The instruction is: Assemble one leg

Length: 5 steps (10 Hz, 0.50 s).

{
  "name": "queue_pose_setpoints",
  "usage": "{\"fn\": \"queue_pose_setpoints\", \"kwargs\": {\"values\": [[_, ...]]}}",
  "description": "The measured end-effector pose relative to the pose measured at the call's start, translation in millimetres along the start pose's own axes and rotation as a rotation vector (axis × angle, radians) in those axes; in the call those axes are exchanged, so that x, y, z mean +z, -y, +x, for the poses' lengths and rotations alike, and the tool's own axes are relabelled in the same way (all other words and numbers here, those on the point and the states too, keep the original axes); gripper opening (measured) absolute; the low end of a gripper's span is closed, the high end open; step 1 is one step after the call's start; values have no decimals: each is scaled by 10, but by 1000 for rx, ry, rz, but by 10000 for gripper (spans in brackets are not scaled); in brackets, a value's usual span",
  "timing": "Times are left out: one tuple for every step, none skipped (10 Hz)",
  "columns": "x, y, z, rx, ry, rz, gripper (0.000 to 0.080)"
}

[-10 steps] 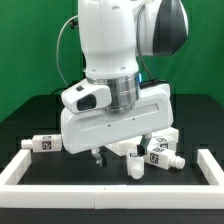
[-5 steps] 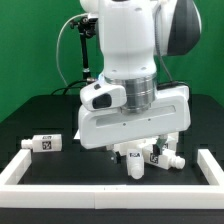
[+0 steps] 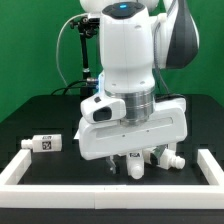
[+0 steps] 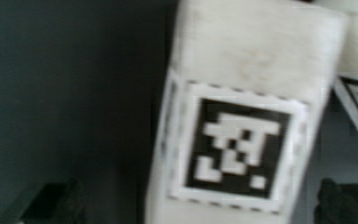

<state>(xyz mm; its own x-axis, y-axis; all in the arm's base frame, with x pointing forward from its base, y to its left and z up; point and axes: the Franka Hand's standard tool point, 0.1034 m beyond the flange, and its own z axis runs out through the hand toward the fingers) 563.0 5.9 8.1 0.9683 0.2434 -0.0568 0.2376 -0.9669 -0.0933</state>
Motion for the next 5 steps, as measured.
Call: {"fn": "queue_pose_setpoints", "kwargs": {"values": [[0,4,1,1,0,0,650],[2,9,1,-1,0,1,518],[2,9,1,-1,0,1,518],[2,10,1,-1,1,1,379],[2,10,1,-1,1,1,284]]}}
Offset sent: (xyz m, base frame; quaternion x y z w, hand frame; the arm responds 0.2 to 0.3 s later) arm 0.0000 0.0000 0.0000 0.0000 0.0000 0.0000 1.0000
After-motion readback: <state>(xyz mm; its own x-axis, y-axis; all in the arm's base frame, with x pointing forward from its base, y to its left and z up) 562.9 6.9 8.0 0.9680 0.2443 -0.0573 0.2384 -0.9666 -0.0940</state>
